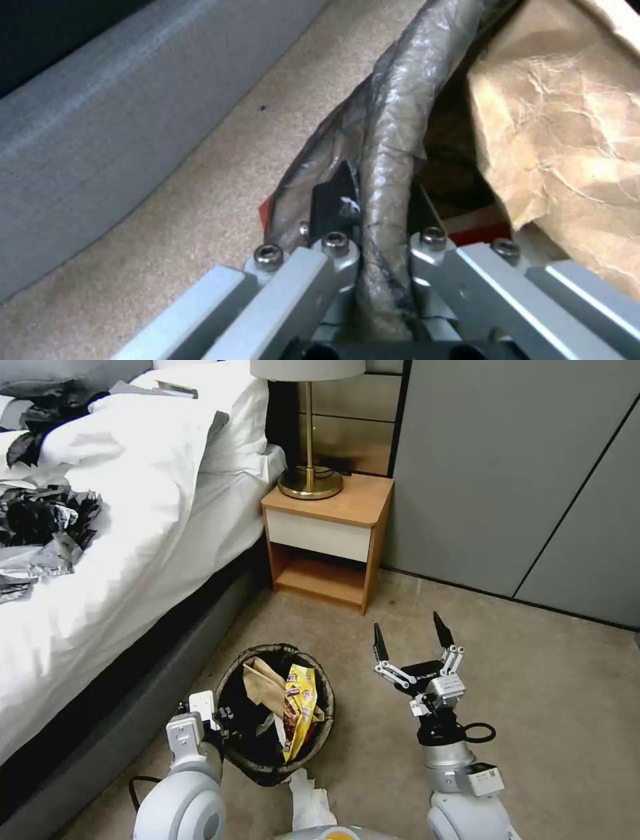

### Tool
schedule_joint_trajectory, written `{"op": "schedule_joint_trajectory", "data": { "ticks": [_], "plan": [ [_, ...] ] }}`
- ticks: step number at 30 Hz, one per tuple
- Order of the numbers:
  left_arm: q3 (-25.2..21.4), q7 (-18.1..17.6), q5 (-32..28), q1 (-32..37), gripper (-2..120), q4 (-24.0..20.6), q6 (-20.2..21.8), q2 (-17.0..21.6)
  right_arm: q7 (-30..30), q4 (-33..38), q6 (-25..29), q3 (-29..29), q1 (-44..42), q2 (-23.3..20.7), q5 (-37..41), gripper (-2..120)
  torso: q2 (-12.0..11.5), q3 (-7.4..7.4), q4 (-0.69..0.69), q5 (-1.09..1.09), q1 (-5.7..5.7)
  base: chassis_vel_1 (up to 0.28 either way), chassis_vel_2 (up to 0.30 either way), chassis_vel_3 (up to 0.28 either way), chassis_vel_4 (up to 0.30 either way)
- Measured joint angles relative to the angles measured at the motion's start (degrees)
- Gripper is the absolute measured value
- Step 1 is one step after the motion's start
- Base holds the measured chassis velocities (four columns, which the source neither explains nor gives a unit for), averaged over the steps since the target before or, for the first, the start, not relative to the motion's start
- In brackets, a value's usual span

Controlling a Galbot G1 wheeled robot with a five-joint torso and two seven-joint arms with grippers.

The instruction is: Pick up the trash bin, then pick up the garbage from the floor and place it into the trash bin.

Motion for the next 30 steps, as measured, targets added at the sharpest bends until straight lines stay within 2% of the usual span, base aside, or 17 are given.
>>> {"op": "schedule_joint_trajectory", "data": {
  "ticks": [12, 30],
  "plan": [
    [0.02, 0.00, -0.20, 0.17, 0, -0.27, -0.11, 0.06, 1.22, -1.00, -0.54, 0.77, 1.51, 0.91, 0.56, 100, 0.00, 0.00, 0.00, 0.00, 0.00, 0.018, 0.022, 0.020, 0.020],
    [0.02, 0.11, -0.12, 0.55, 0, -0.54, -0.50, 0.20, 0.79, -1.26, -1.37, -0.33, 1.67, 1.17, 0.63, 100, 0.00, 0.00, 0.00, 0.00, 0.00, 0.090, 0.092, 0.086, 0.094]
  ]
}}
